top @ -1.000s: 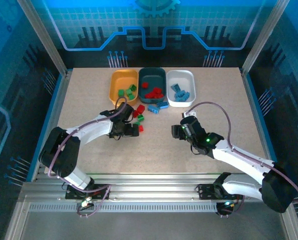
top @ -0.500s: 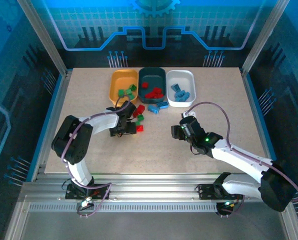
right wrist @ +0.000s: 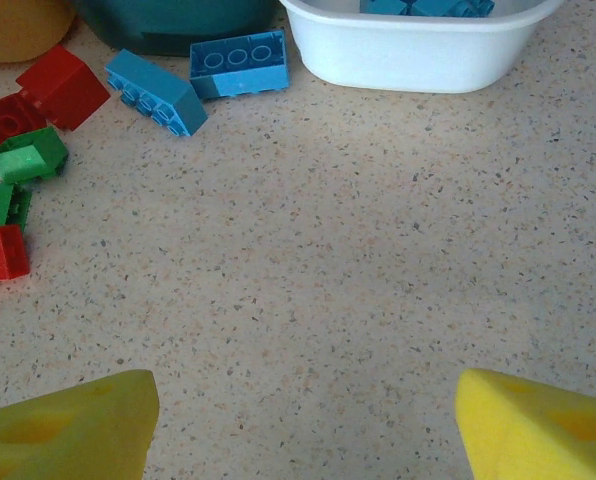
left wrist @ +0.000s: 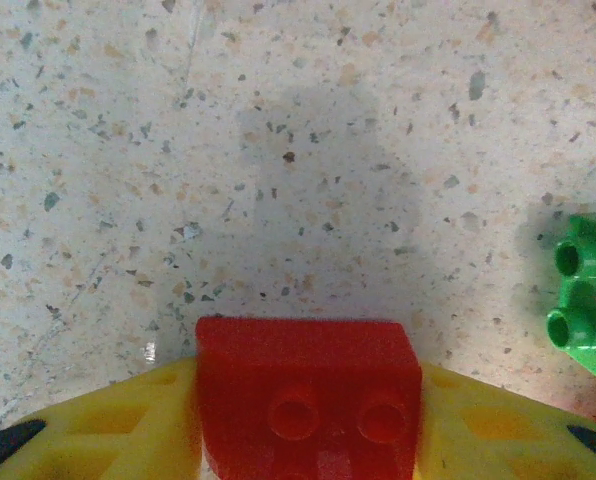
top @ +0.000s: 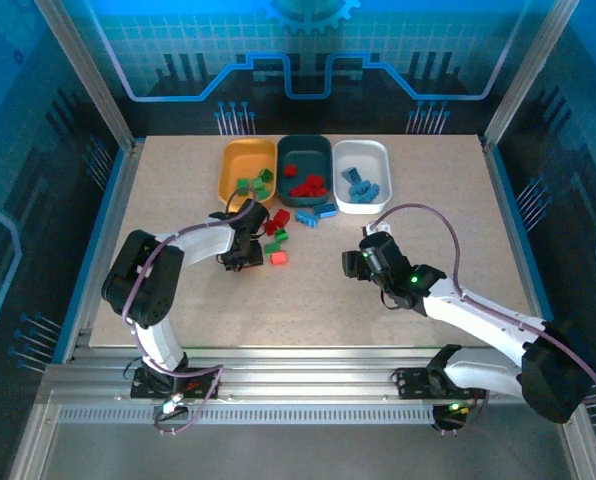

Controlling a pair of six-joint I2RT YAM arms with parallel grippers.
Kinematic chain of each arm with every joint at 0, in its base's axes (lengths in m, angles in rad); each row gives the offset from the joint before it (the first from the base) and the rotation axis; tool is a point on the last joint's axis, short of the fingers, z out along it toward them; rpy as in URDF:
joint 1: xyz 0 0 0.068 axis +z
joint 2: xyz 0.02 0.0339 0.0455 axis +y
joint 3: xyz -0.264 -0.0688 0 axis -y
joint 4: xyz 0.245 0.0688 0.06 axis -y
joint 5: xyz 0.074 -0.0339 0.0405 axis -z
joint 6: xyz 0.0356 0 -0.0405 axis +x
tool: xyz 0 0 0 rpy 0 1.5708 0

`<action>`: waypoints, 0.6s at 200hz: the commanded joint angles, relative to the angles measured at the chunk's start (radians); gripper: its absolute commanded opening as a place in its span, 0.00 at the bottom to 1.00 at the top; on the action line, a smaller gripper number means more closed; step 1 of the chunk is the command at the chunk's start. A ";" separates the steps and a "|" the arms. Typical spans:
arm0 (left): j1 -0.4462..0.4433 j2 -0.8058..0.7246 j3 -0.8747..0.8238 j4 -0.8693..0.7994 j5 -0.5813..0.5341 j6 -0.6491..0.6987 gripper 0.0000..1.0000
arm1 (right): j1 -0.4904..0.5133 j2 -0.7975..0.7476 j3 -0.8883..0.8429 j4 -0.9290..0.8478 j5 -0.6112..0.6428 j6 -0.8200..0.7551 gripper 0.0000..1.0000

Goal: Sort the legos into containers by color

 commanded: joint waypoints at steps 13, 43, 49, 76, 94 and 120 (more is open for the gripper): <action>-0.011 -0.095 0.040 -0.065 0.009 0.022 0.48 | -0.007 -0.002 0.017 0.014 -0.010 -0.006 0.79; -0.031 -0.118 0.165 -0.111 0.020 0.050 0.48 | -0.007 0.005 0.018 0.015 -0.011 -0.007 0.79; -0.031 -0.105 0.200 -0.117 0.031 0.056 0.48 | -0.005 0.007 0.018 0.017 -0.011 -0.007 0.79; -0.035 -0.004 0.358 -0.087 0.094 0.067 0.48 | -0.006 0.011 0.018 0.015 -0.010 -0.007 0.79; -0.036 0.075 0.429 0.013 0.155 0.060 0.47 | -0.006 0.007 0.015 0.013 -0.002 -0.005 0.79; -0.036 0.213 0.600 0.057 0.175 0.080 0.48 | -0.005 0.001 0.013 0.006 0.010 -0.009 0.79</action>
